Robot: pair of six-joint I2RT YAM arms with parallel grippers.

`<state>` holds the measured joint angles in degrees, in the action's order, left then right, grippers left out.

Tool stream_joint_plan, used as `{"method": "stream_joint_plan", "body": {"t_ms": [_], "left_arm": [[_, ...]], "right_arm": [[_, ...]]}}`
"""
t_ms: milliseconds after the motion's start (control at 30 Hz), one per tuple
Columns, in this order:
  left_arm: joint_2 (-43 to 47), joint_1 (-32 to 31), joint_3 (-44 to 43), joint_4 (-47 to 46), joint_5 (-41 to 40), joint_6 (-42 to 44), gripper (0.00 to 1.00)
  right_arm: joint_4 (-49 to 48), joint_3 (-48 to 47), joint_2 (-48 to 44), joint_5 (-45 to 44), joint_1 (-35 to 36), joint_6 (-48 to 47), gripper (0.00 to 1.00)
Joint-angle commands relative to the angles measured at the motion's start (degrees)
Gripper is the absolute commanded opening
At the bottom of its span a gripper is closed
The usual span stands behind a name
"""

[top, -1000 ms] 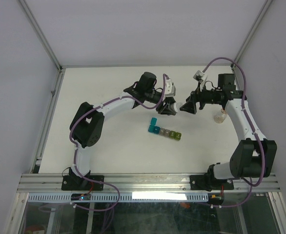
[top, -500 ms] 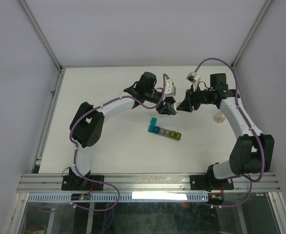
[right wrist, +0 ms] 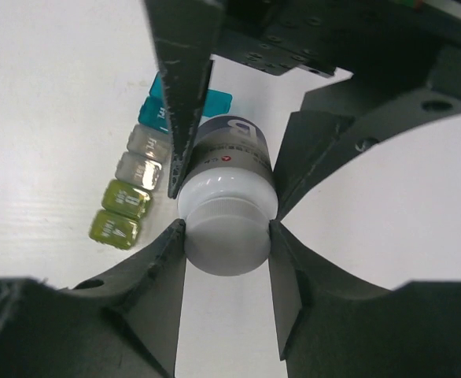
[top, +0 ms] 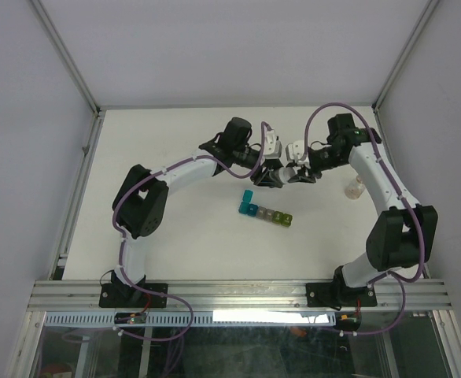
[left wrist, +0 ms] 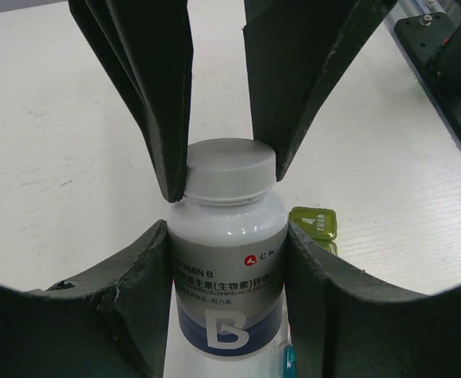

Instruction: Sort the pills into containers

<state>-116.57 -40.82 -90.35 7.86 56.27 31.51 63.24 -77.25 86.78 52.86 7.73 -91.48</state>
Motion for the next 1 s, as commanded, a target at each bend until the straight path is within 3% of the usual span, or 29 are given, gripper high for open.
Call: {"method": "stream_joint_plan", "body": {"t_ms": [0, 67, 133, 200, 300, 367, 467, 600, 733, 967], "left_arm": [[2.02, 0.16, 1.25, -1.43, 2.43, 3.92, 0.00], [2.05, 0.31, 1.39, -1.44, 2.48, 4.15, 0.00], [2.03, 0.46, 1.36, -1.38, 2.71, 4.18, 0.00], [2.08, 0.75, 1.38, -1.42, 2.80, 4.17, 0.00], [2.25, 0.96, 1.53, -1.59, 2.88, 4.05, 0.00], [2.38, 1.00, 1.65, -2.10, 3.13, 3.73, 0.00], [2.56, 1.00, 2.03, -3.36, 3.70, 2.78, 0.00], [2.84, 1.05, 2.99, -6.04, 3.66, 1.44, 0.00], [2.65, 1.01, 3.14, -7.05, 3.47, 0.81, 0.00], [2.40, 1.05, 3.16, -8.02, 2.97, -0.04, 0.00]], "right_arm": [[5.53, -2.76, 0.49, 3.64, 0.62, -14.91, 0.10], [3.00, -0.48, -1.01, 3.63, 0.56, -12.43, 0.25], [0.43, 1.30, -2.69, 3.38, 0.49, -7.44, 0.55], [-2.32, 2.36, -4.32, 3.35, 0.18, 0.72, 0.74], [-3.79, 3.43, -6.67, 6.27, -2.16, 9.85, 0.88], [-9.85, 5.98, -9.72, 9.67, -4.34, 24.12, 0.91], [-26.47, 13.97, -15.15, 10.77, -6.69, 46.56, 0.92], [-37.89, 19.06, -16.63, 9.38, -7.72, 66.76, 0.86], [-36.51, 16.62, -12.39, 7.00, -7.14, 73.48, 0.81], [-36.39, 16.35, -9.89, 1.29, -3.48, 75.42, 0.73]]}}
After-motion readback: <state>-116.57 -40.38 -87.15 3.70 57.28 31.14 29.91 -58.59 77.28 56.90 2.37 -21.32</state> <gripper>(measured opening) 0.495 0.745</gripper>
